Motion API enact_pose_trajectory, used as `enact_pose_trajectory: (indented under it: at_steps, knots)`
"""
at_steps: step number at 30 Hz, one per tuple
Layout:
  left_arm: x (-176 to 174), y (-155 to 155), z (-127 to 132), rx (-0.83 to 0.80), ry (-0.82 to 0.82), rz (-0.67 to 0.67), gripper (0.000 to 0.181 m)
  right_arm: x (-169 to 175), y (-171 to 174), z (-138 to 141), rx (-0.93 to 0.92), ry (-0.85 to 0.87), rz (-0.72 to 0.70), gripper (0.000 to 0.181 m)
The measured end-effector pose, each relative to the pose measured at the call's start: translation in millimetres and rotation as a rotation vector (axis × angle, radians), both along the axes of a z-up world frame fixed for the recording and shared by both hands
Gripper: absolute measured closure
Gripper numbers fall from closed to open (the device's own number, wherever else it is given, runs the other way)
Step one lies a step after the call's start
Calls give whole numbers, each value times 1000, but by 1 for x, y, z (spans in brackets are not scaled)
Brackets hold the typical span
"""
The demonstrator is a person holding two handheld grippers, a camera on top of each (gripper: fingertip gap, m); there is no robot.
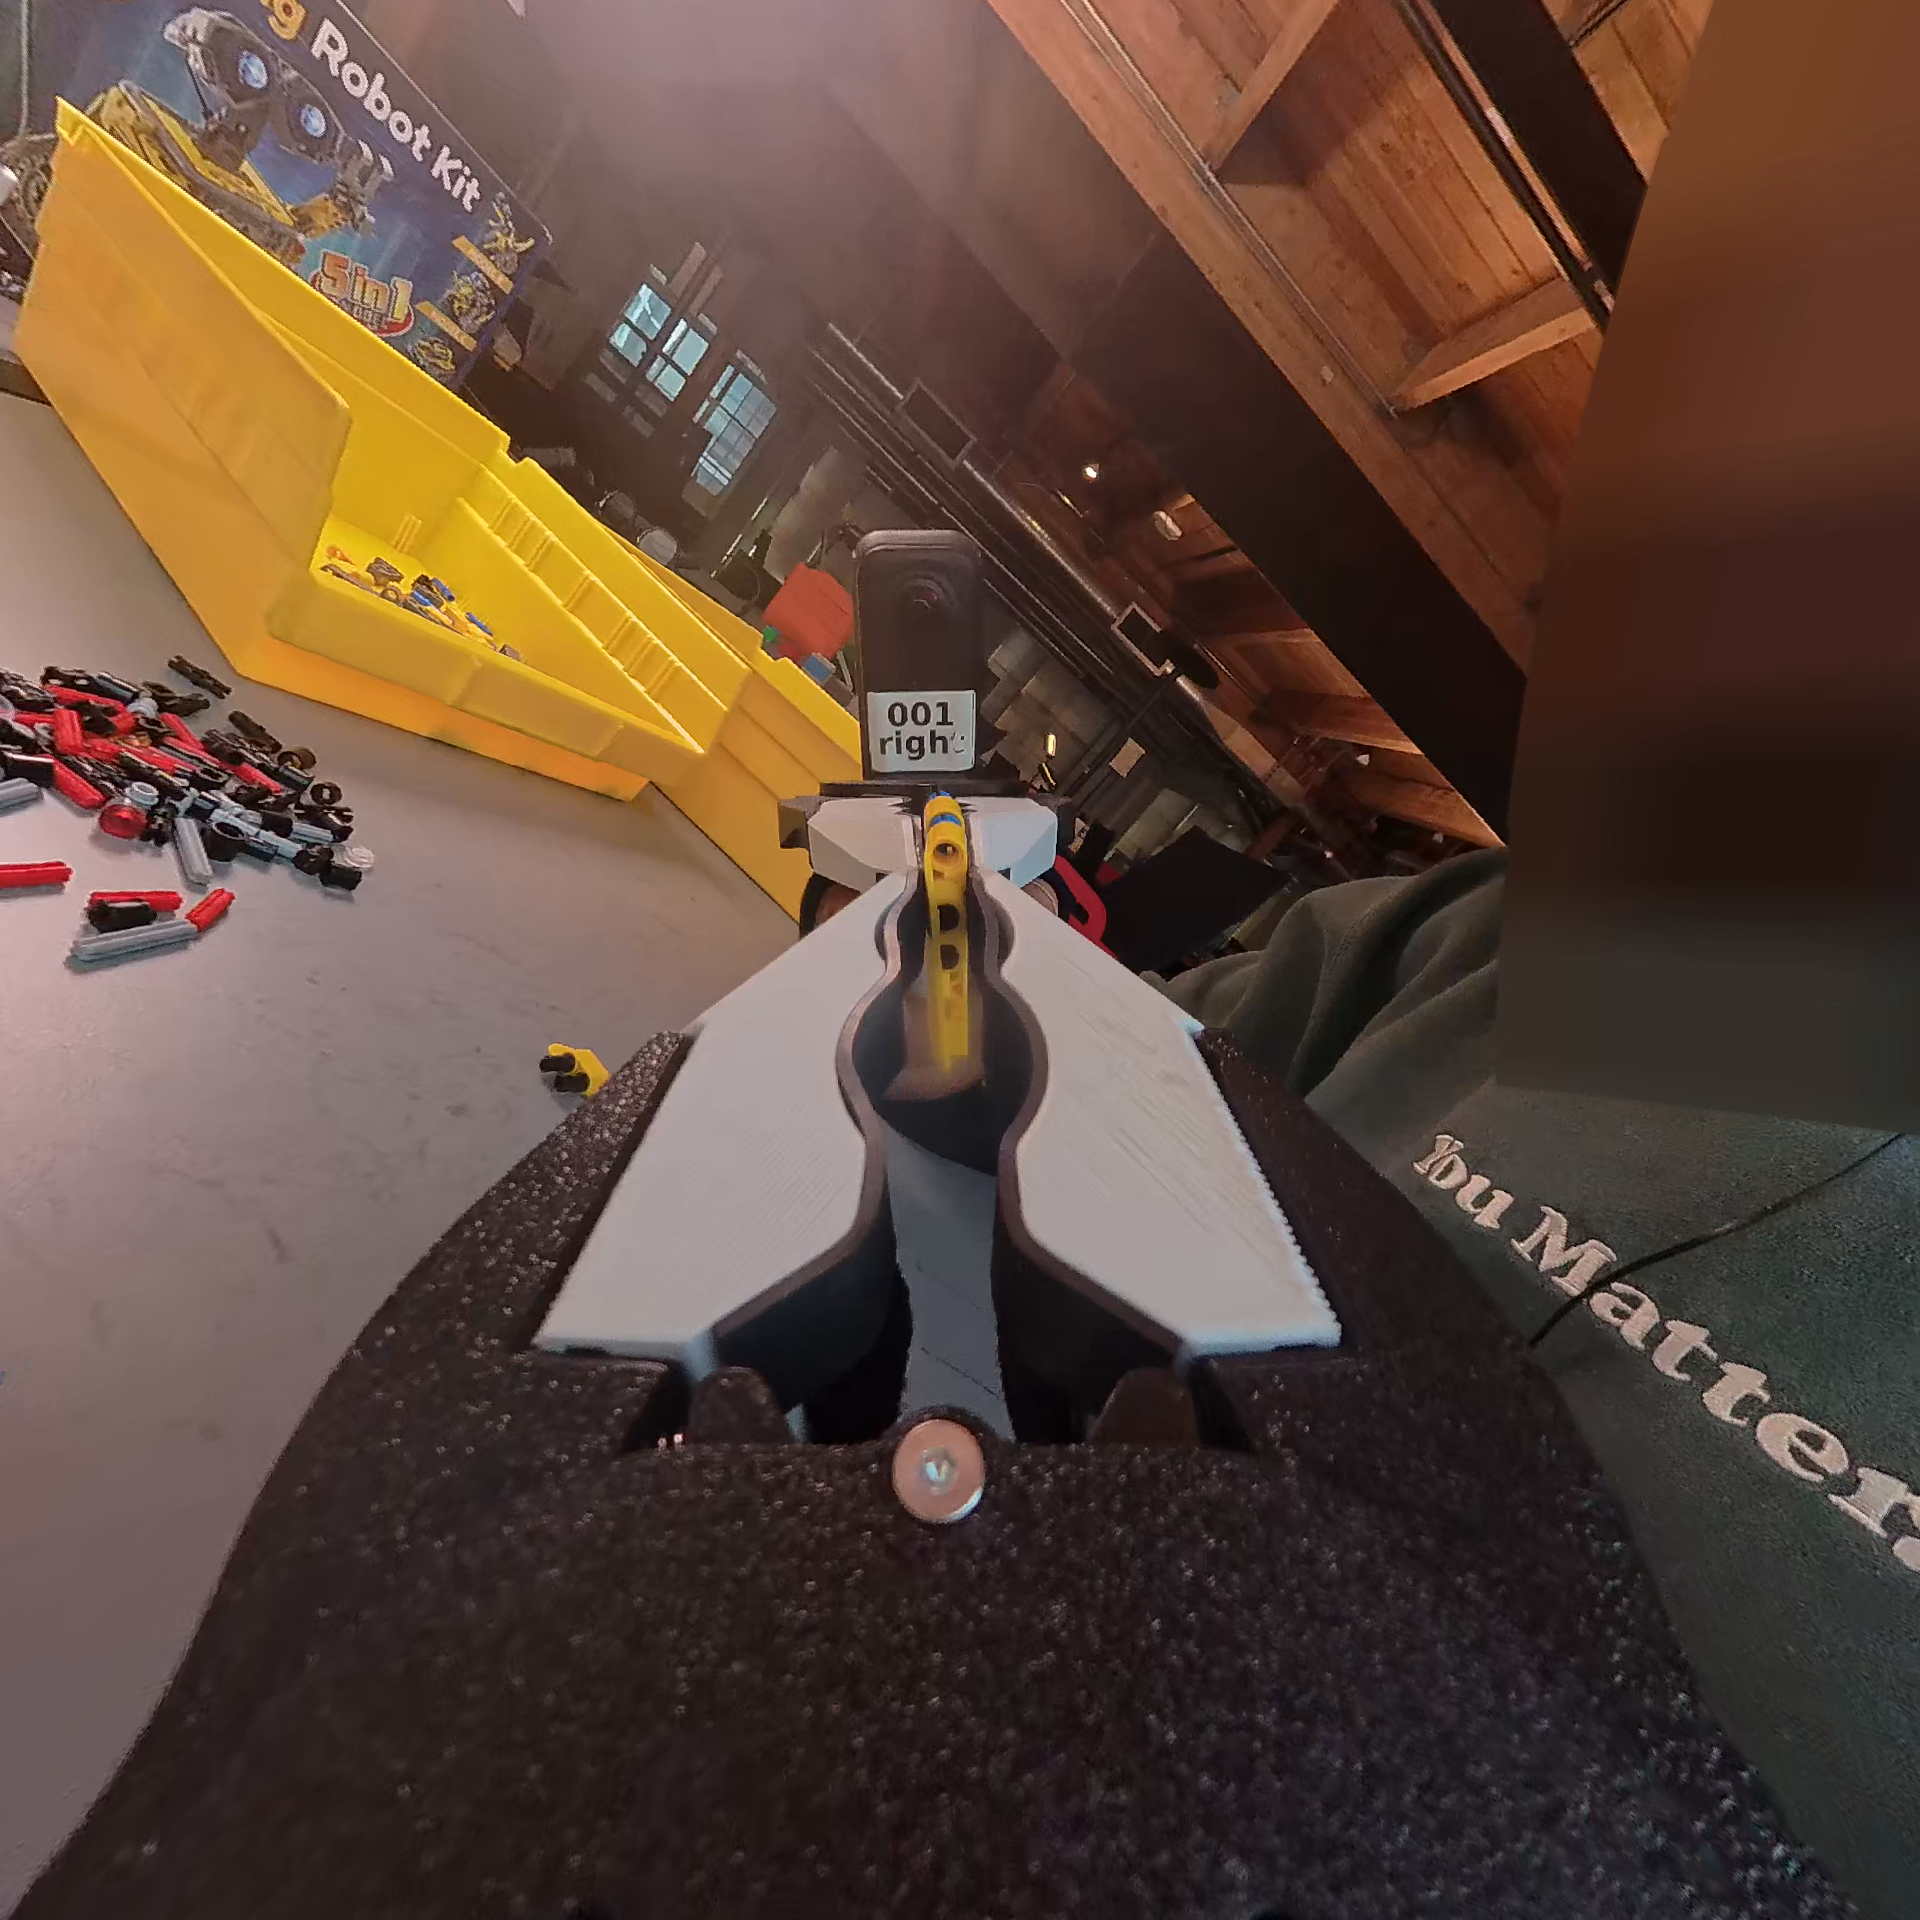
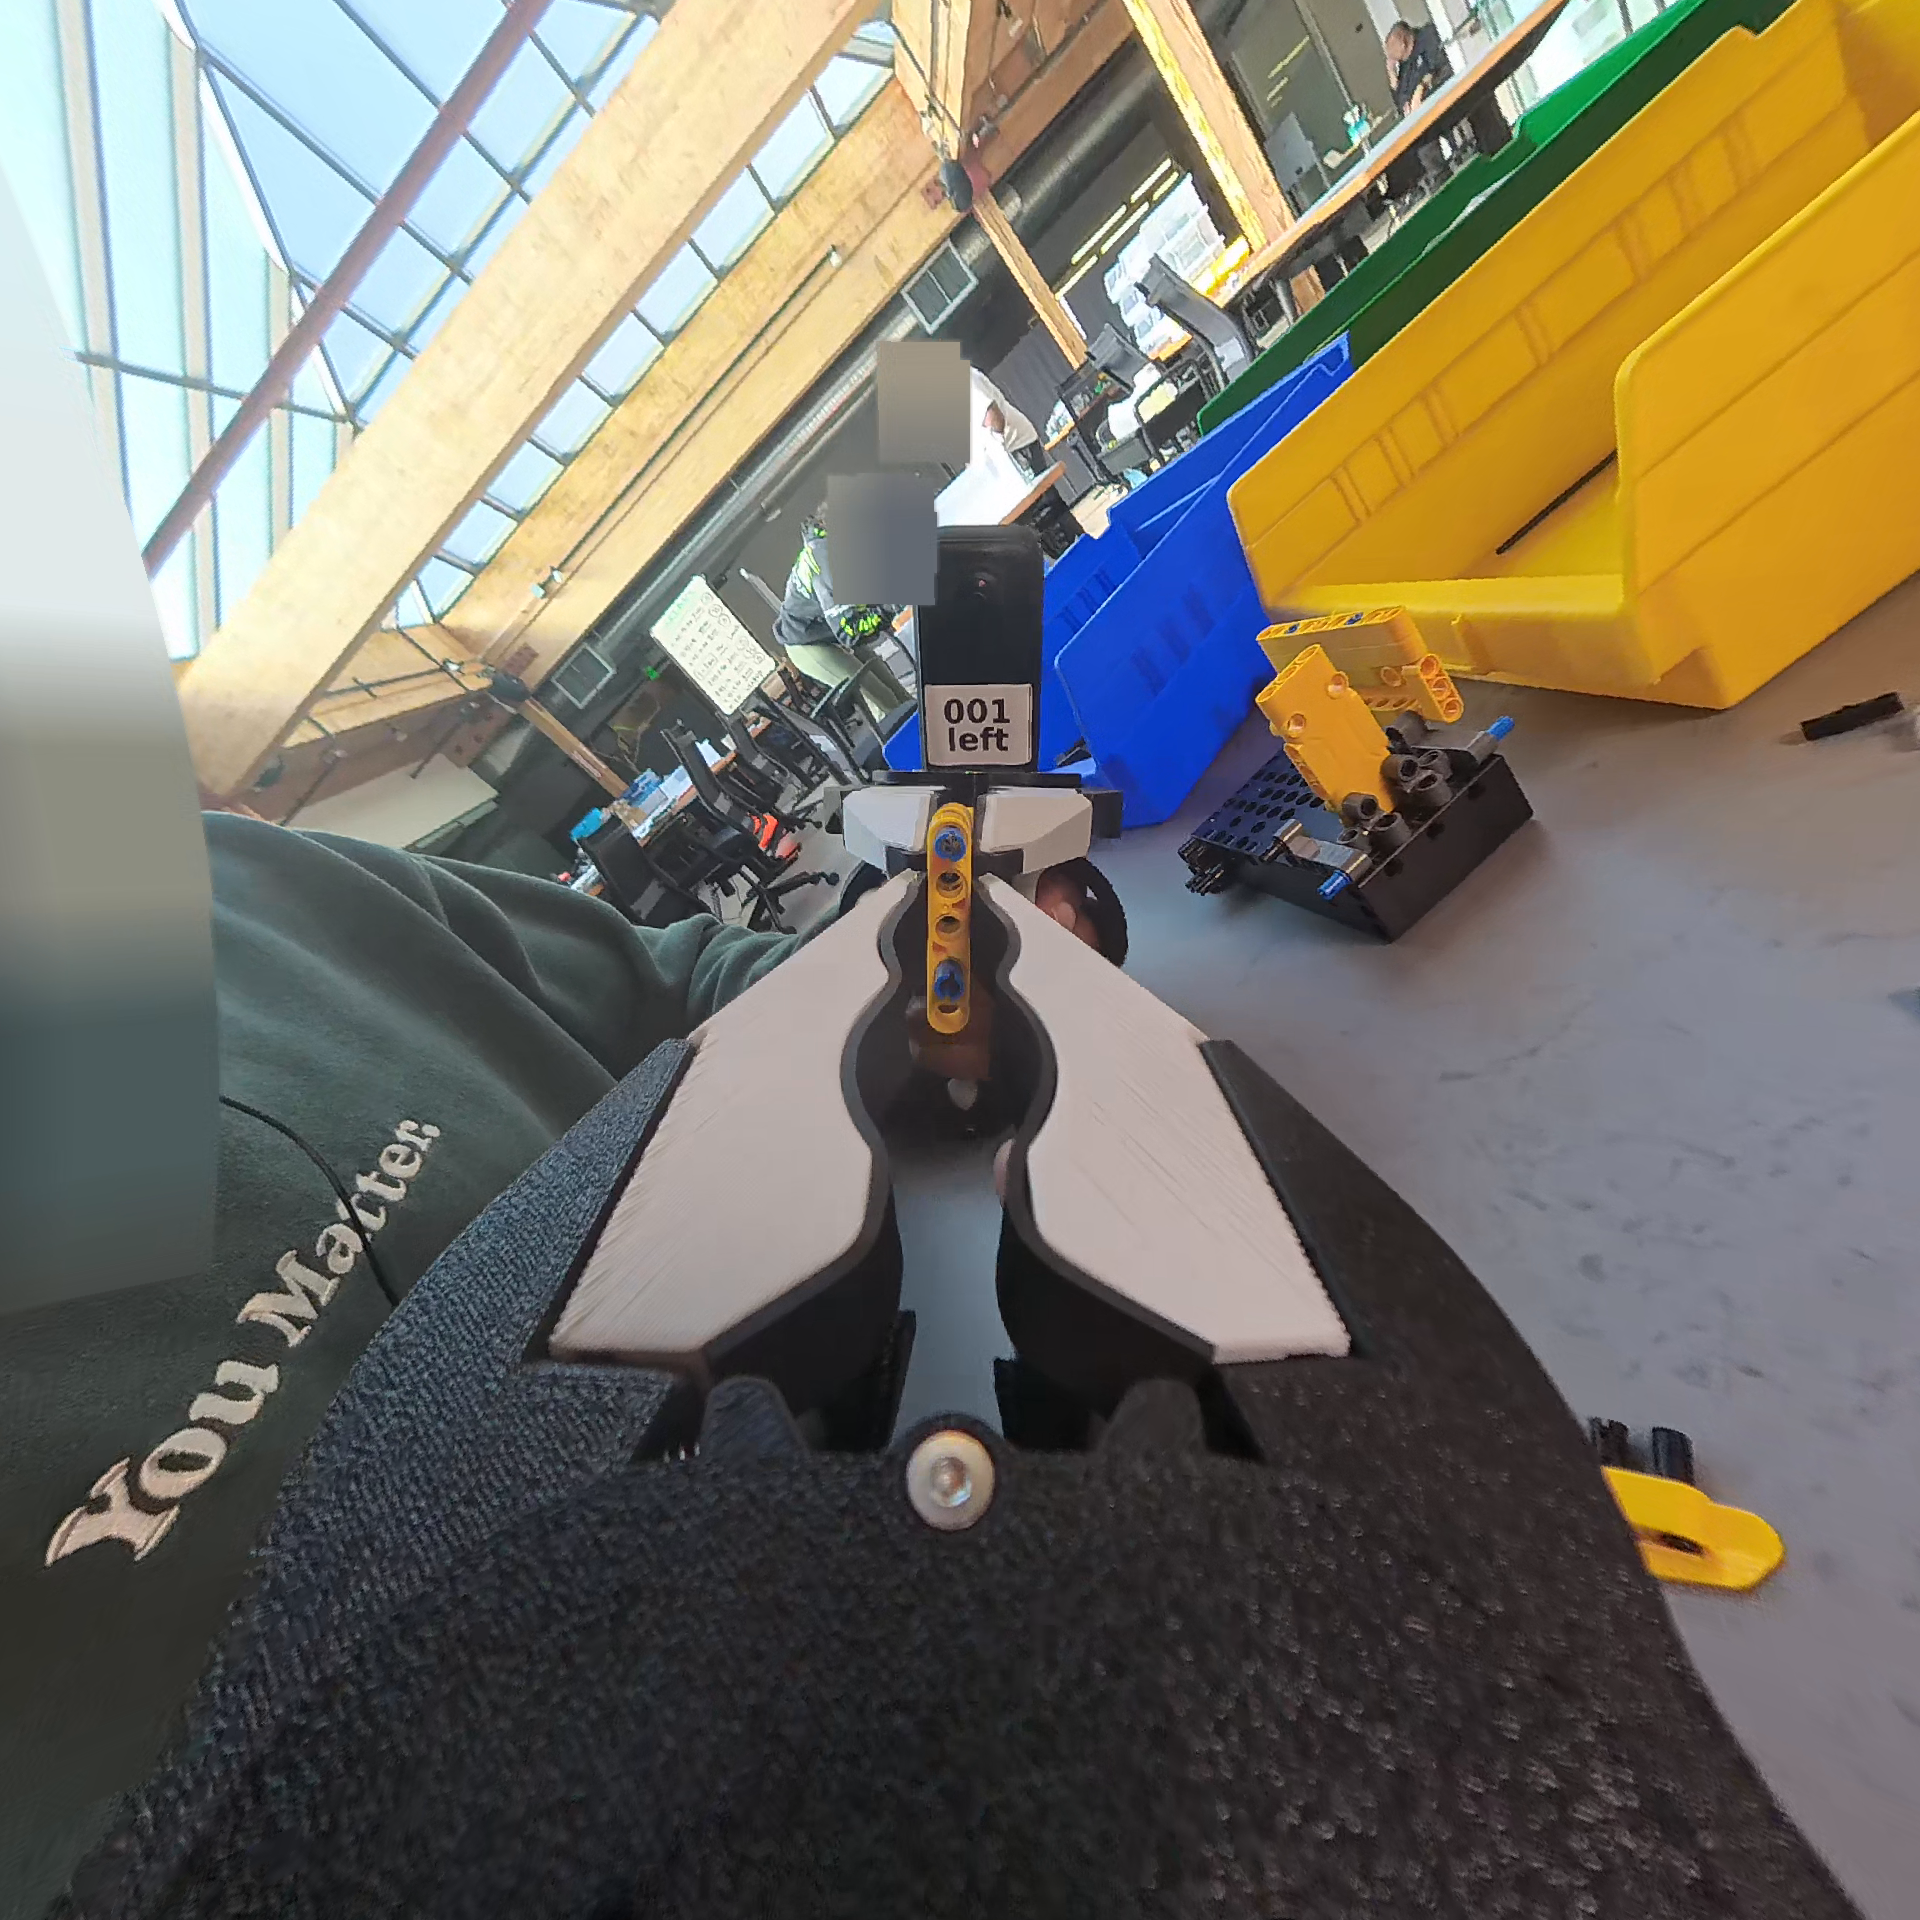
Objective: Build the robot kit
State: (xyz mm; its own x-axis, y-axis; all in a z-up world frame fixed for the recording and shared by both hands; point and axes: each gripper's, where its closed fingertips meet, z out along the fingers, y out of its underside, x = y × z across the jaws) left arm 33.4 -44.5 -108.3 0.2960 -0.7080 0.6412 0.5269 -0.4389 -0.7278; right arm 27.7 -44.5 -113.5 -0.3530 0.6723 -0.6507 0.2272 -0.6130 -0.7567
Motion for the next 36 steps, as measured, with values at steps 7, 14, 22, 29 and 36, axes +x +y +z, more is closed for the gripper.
enact_pose_trajectory:
  at_steps: [7,14,22,29,36]
  knots:
    - [-3,3,8,51,-14,84,176,-3,4,8,-63,56,-57,175]
    - [-3,5,13,68,-46,127,176,-3,6,14,-51,93,-106,175]
    - [-2,6,16,64,-42,115,176,-4,-4,8,6,64,-65,175]
    - [7,3,28,101,3,87,176,-8,-16,14,109,98,-59,175]
    - [8,0,23,103,33,41,176,-4,-17,9,116,71,-10,175]
